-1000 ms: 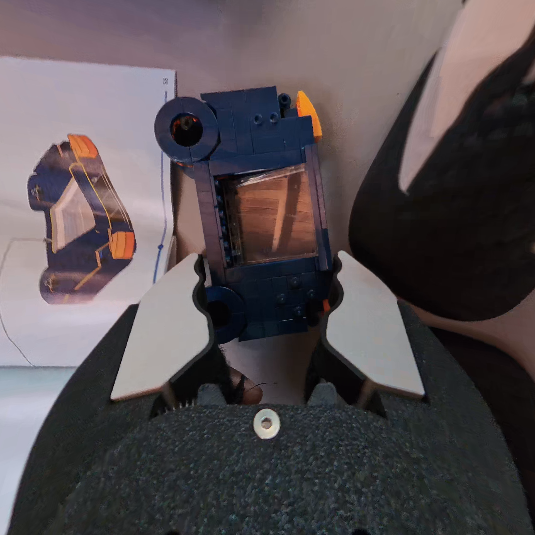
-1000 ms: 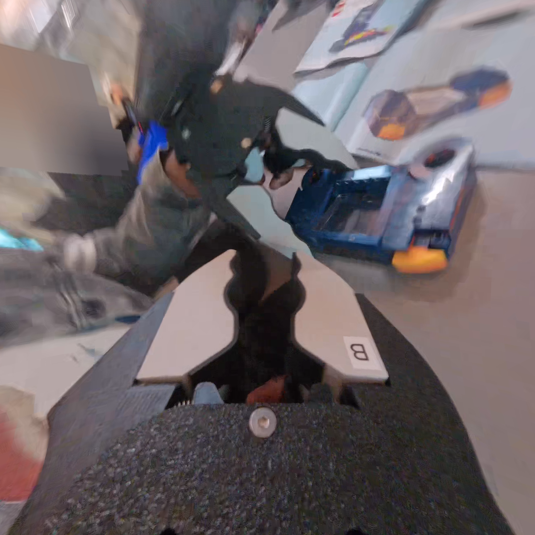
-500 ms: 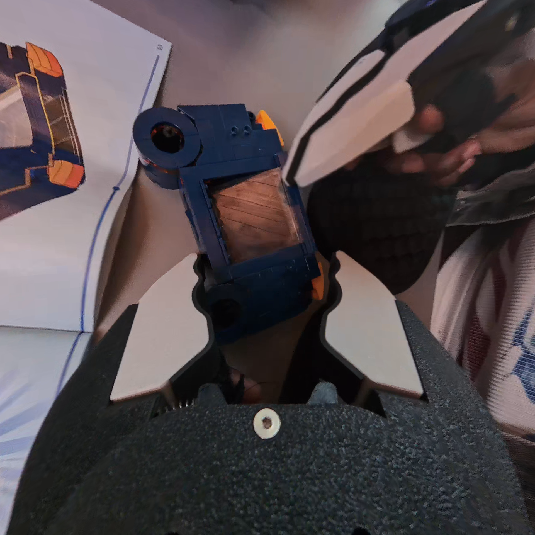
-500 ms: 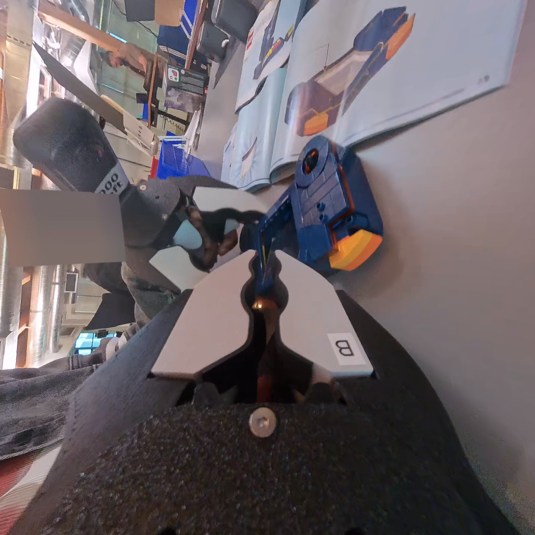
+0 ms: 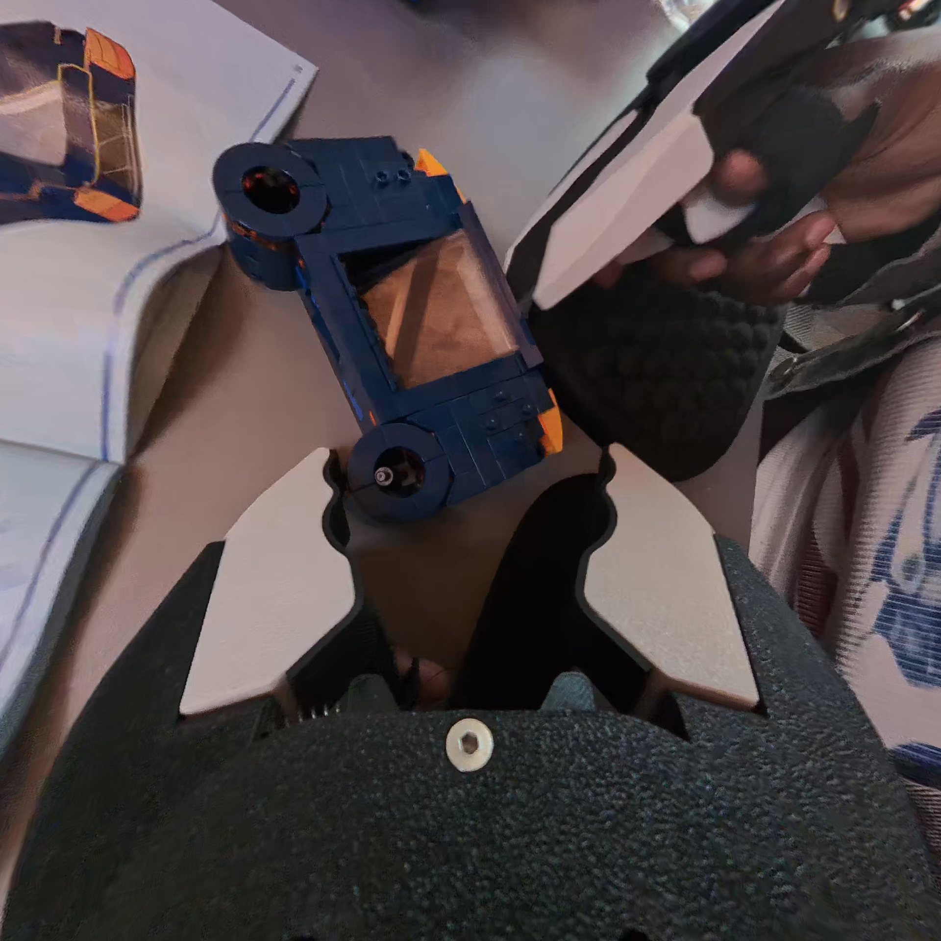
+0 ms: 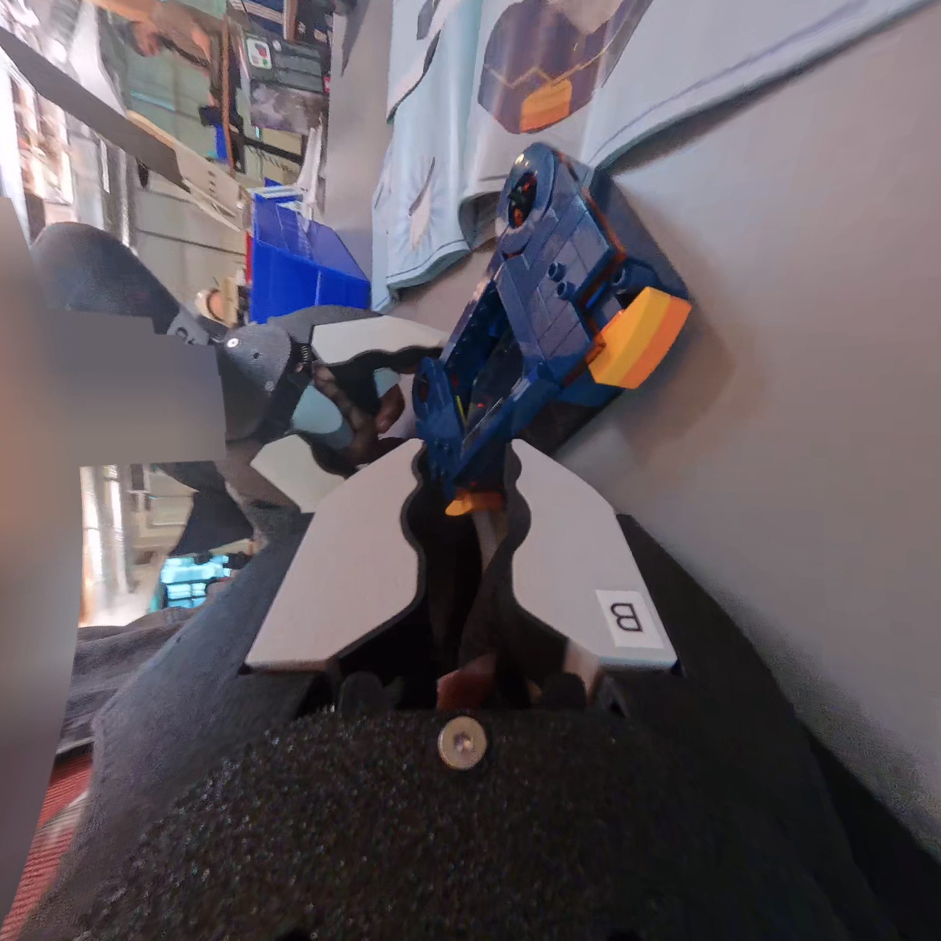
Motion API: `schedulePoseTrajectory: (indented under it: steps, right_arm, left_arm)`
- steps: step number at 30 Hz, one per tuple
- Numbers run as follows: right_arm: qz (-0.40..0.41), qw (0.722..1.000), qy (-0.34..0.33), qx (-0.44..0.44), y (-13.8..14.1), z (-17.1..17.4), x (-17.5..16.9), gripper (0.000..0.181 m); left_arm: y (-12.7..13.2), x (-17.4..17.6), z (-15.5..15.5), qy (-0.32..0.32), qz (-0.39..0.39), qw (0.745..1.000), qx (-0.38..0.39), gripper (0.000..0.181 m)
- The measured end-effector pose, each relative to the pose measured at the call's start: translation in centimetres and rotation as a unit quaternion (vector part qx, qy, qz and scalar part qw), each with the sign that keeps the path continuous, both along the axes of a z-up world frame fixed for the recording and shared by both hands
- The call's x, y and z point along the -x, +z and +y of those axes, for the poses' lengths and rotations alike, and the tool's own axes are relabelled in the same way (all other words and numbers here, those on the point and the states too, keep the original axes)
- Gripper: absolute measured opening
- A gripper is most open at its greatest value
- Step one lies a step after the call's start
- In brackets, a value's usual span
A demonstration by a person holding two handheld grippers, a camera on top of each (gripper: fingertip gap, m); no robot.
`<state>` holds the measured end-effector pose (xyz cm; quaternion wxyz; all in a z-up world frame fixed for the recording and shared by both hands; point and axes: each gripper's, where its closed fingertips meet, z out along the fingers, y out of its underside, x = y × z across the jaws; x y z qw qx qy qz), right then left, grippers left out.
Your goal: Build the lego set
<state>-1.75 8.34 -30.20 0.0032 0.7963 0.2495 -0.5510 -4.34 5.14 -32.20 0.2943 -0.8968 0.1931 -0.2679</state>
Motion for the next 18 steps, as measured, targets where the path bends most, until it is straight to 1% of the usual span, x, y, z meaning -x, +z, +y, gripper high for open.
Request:
schedulePoseTrajectory:
  steps: [2, 4, 5, 7, 9, 12, 15, 18]
  right_arm:
    - [-0.009, 1.000, 0.015, -0.024, -0.4, 0.6, 0.3, 0.018]
    - [-0.012, 0.999, 0.035, -0.040, -0.8, 1.3, 0.9, 0.013]
    - [-0.011, 0.998, 0.053, -0.045, -0.8, 1.5, 1.2, 0.013]
    - [-0.018, 0.993, 0.098, -0.066, -1.1, 1.6, 1.6, 0.015]
    - [-0.012, 0.990, 0.123, -0.074, -0.8, 1.8, 1.9, 0.015]
    - [-0.015, 0.983, 0.165, -0.079, -0.6, 1.9, 1.9, 0.017]
    - [-0.026, 0.982, 0.165, -0.086, -1.2, 1.6, 1.8, 0.016]
    - [-0.002, 0.991, 0.116, -0.066, -0.9, 1.5, 2.2, 0.014]
  left_arm:
    - [0.1, -0.2, -0.7, 0.005, -0.010, 1.000, 0.012, 0.093]
    - [0.3, -1.0, -1.4, 0.004, -0.035, 0.999, 0.023, 0.086]
    - [0.4, -1.6, -1.7, -0.001, -0.048, 0.998, 0.028, 0.085]
    - [0.4, -2.1, -1.7, 0.005, -0.038, 0.999, 0.025, 0.088]
    - [0.3, -2.5, -1.9, -0.001, -0.023, 1.000, 0.021, 0.096]
    - [0.5, -2.6, -1.7, 0.013, -0.036, 0.999, 0.018, 0.097]
    - [0.6, -2.7, -1.2, 0.026, -0.052, 0.998, 0.019, 0.098]
    - [0.6, -2.5, -1.3, 0.009, -0.052, 0.998, 0.019, 0.096]
